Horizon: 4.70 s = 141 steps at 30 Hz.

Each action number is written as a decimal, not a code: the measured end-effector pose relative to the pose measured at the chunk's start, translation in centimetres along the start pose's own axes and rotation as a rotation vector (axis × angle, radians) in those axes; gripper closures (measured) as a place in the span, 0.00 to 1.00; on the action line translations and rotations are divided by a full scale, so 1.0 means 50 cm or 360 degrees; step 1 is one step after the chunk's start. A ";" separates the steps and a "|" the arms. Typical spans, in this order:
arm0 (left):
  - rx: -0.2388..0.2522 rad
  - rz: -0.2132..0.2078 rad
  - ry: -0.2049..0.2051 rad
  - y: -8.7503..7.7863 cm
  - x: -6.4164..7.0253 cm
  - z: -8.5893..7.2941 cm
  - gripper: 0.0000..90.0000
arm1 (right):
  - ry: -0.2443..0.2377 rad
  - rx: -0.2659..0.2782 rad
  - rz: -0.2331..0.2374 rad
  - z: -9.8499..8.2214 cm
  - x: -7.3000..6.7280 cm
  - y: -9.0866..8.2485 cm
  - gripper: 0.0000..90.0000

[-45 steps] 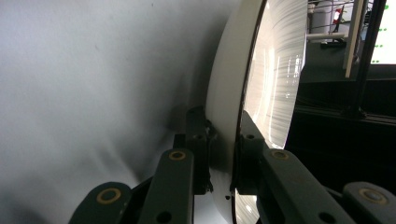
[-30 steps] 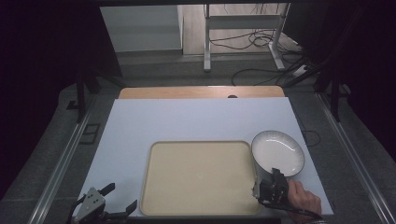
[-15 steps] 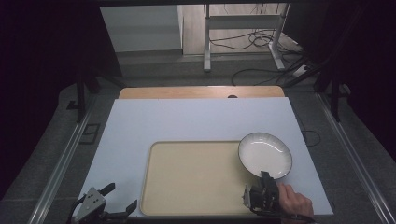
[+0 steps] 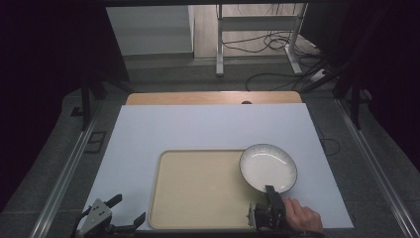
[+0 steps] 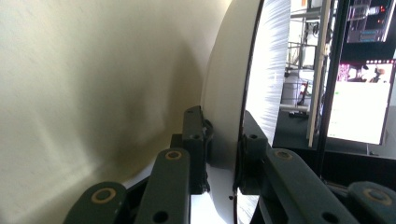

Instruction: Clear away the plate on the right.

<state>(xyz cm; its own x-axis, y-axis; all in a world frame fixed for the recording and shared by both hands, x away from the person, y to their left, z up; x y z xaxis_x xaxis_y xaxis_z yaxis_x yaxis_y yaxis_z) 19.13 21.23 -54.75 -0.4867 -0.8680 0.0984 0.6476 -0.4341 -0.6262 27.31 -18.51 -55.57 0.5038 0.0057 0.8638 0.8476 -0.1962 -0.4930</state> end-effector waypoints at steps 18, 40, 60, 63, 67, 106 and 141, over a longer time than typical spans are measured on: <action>-0.0001 0.0001 0.0002 0.001 0.000 0.000 0.03 | -0.0058 0.0212 0.0036 0.078 -0.017 -0.032 0.86; 0.0001 -0.0001 0.0002 0.001 0.000 0.000 0.03 | -0.0167 0.0374 0.0032 0.174 -0.043 -0.066 0.85; 0.0003 -0.0002 -0.0001 0.000 -0.001 0.000 0.02 | -0.0259 0.0423 0.0036 0.244 -0.071 -0.067 0.85; 0.0003 -0.0003 0.0000 0.000 -0.001 0.000 0.02 | -0.0266 0.0423 0.0030 0.250 -0.071 -0.064 0.85; 0.0003 -0.0003 0.0000 0.000 -0.001 0.000 0.02 | -0.0285 0.0402 0.0026 0.253 -0.073 -0.067 0.85; -0.0002 0.0000 0.0007 0.001 0.000 0.000 0.02 | -0.0157 0.0505 0.0164 0.242 -0.078 -0.089 0.74; -0.0002 0.0000 0.0002 0.001 0.000 0.000 0.03 | 0.0154 0.0586 0.0308 0.197 -0.018 -0.111 0.65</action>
<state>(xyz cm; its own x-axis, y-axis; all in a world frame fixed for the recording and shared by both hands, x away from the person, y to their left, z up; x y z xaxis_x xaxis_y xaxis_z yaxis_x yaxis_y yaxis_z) 19.17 21.22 -54.78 -0.4874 -0.8677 0.0975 0.6470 -0.4339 -0.6270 23.79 -7.75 -54.62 0.6564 -0.0920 0.7488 0.7507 0.1785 -0.6361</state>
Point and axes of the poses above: each handheld gripper's, and its own axes: y roughly forward along the jaws, z roughly out of its top, x roughly to its right, the point moved 8 cm from there along y, roughly forward along the jaws, and after that the axes turned 11 degrees about -x, right-handed, at the moved point
